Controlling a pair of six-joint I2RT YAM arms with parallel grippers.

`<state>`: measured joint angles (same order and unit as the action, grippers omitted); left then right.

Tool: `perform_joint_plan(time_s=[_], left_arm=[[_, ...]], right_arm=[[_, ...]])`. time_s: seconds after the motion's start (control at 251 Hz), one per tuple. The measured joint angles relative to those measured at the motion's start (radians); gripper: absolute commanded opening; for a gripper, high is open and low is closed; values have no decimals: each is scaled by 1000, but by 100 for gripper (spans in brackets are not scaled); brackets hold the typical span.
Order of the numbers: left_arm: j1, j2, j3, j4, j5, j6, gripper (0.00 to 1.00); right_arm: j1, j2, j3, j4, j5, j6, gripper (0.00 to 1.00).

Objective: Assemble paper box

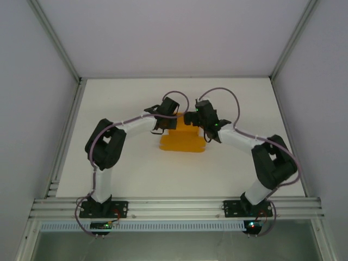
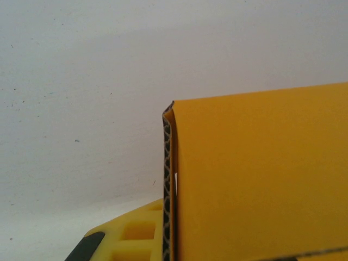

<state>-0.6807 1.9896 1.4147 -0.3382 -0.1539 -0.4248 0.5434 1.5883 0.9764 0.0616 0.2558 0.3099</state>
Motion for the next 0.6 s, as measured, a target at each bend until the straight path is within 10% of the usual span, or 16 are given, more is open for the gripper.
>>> perform_joint_plan(time_s=[0.599], left_arm=[[-37, -174, 7, -476, 86, 481, 0]], right_arm=[[-230, -590, -186, -278, -130, 67, 99]])
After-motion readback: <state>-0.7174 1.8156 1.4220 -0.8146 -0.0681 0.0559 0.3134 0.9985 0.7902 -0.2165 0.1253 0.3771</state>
